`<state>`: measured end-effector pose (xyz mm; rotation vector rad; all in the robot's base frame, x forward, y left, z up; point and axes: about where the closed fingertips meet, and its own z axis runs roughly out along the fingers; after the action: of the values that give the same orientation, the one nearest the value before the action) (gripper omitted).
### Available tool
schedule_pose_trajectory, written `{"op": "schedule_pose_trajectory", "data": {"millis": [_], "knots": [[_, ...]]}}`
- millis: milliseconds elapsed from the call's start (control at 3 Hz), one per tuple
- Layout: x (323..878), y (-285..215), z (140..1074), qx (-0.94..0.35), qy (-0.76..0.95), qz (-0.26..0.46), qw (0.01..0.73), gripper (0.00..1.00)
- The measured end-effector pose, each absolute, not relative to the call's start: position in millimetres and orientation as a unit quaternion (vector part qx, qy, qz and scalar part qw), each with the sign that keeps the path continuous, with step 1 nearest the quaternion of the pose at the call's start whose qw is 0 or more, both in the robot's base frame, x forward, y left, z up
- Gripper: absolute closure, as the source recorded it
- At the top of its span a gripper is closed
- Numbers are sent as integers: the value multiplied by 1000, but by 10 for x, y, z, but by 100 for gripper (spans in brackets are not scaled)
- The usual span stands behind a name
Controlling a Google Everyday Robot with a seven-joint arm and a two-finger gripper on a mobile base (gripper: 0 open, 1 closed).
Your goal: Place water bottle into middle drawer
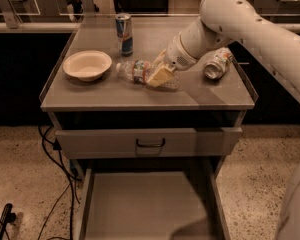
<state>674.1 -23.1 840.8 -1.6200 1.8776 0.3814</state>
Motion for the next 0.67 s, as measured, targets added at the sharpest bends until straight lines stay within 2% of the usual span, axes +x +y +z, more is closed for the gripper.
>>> {"op": "schedule_pose_trajectory", "data": {"millis": [667], "knots": [[6756, -222, 8390, -613, 713, 150, 306, 100]]}}
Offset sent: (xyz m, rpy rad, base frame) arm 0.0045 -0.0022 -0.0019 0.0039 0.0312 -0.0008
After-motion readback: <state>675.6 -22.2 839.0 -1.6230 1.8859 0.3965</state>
